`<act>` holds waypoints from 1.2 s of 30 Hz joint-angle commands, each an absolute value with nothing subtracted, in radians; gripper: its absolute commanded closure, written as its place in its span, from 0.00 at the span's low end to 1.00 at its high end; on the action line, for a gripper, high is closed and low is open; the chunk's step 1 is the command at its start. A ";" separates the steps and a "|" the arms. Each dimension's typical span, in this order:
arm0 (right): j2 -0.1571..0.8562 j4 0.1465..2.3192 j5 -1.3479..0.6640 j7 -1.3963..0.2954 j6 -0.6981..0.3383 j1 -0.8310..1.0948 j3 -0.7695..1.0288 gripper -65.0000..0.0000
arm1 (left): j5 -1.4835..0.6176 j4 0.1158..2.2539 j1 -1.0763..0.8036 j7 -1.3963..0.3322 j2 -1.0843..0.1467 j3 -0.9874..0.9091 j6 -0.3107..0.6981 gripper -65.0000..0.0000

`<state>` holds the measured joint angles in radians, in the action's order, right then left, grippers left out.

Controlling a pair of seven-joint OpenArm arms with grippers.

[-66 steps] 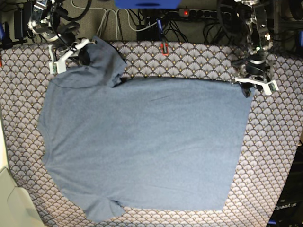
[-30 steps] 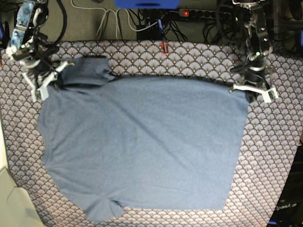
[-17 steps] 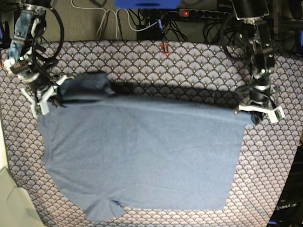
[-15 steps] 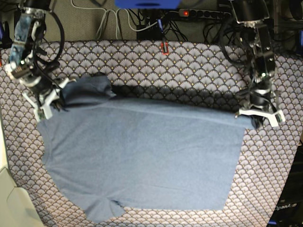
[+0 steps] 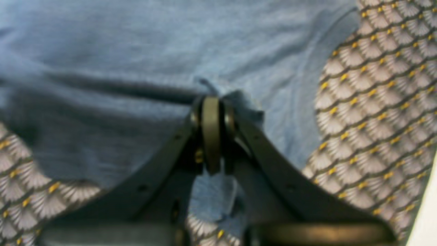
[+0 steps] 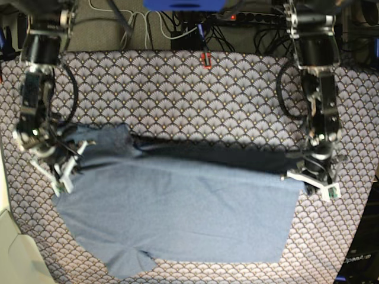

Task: Fold the T-shirt properly
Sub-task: 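Lift the shoulder edge and fold it over toward the hem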

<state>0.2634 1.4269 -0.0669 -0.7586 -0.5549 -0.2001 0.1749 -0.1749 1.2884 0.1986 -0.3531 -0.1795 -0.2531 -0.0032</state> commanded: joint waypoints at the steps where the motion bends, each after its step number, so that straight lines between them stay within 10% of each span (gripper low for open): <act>1: 0.275 1.425 -0.048 -0.736 -0.555 -0.243 0.168 1.00 | -0.163 1.283 0.237 -0.321 -0.189 -0.259 -0.002 0.99; 36: 0.234 0.894 0.260 -0.326 -0.552 -0.638 0.087 1.00 | -0.119 0.812 0.544 -0.148 -0.191 -0.120 -0.007 0.99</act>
